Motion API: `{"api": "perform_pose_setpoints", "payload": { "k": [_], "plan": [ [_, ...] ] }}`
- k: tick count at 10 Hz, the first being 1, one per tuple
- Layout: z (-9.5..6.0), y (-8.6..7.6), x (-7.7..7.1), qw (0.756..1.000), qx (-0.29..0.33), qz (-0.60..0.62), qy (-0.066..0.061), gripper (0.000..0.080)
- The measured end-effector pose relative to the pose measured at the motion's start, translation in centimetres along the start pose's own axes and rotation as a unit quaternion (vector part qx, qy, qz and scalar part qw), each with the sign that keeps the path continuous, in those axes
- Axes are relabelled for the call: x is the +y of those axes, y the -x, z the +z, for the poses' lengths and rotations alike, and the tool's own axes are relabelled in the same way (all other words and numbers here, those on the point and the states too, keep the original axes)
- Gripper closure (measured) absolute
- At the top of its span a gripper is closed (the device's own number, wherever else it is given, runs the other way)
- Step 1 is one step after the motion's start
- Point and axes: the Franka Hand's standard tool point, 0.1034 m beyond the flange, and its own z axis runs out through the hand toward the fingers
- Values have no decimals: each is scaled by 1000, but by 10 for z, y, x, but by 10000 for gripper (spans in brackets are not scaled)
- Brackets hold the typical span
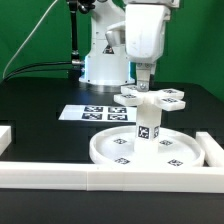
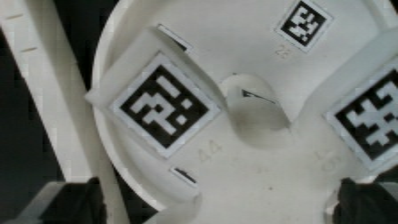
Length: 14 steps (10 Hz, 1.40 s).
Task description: Assemble round table
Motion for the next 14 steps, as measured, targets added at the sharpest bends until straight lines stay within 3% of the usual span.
{"api": "perform_pose_setpoints", "payload": {
  "k": [1,6,10,14],
  "plan": [
    [2,-1,-2,999,-5,-41,3,150],
    [7,-8,-10,999,-5,33,-4,150],
    [-5,-21,-11,993,-10,115,-10,150],
    [-6,-19,-8,993,-11,118,-10,150]
  ]
}}
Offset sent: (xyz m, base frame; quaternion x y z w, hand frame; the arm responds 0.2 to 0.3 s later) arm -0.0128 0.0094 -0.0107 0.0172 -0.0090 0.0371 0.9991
